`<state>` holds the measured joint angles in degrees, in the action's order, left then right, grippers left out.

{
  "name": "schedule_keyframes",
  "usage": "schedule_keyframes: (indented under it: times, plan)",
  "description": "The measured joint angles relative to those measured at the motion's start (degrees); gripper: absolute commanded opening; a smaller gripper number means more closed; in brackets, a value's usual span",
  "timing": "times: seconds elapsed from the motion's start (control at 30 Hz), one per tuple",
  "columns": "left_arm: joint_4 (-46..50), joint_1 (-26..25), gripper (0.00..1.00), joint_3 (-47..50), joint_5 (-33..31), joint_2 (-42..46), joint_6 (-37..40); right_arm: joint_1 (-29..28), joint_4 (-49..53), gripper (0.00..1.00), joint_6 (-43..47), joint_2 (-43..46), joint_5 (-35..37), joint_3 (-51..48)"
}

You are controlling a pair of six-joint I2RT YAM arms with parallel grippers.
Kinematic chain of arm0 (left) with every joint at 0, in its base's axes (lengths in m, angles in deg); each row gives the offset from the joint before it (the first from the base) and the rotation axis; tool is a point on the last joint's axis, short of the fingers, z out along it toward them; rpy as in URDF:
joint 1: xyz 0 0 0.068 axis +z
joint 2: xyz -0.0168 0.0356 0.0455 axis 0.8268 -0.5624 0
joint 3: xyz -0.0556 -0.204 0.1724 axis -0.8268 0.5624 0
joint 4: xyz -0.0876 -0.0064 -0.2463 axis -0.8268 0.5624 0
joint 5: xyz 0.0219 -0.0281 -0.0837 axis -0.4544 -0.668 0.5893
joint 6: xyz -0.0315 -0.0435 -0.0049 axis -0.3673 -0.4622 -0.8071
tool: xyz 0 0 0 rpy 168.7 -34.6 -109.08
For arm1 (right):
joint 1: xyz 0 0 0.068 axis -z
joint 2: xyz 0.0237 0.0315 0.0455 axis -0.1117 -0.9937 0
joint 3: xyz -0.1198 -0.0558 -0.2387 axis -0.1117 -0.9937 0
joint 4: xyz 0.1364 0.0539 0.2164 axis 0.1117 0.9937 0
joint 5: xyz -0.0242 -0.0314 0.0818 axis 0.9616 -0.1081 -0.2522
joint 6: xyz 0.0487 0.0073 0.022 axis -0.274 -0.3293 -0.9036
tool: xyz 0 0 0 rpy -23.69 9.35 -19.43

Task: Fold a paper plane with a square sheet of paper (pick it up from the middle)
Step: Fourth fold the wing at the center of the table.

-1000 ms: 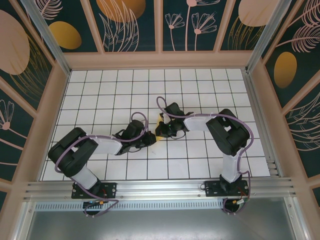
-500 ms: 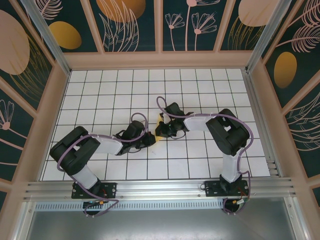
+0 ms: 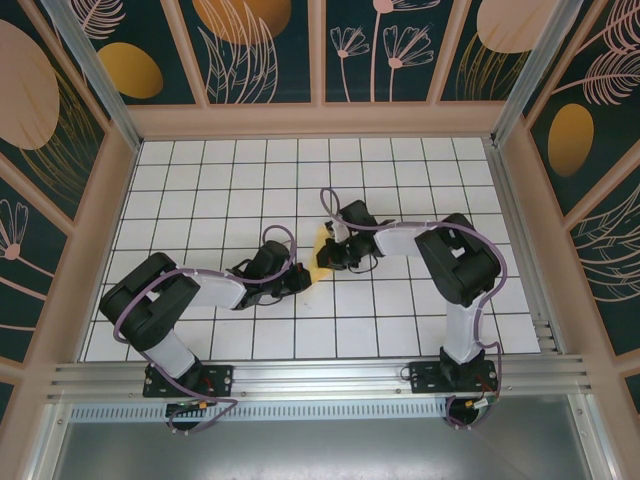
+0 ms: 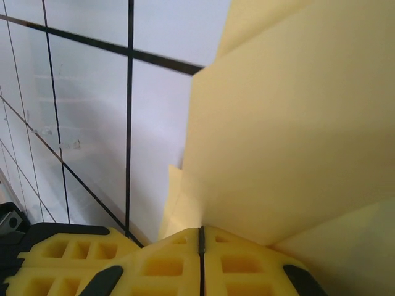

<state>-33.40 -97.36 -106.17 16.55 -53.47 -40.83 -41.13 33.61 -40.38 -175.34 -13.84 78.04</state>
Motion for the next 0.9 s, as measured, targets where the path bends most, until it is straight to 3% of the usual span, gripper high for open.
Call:
schedule_keyframes:
  times: [0.63,0.9]
  plan:
    - [-0.24,0.00,0.00,0.04,0.42,-0.17,0.00,10.84,4.09,0.08,6.71,-5.64,-2.21,8.50]
    - [-0.24,0.00,0.00,0.04,0.42,-0.17,0.02,15.58,4.11,0.09,7.30,-7.67,1.92,13.00]
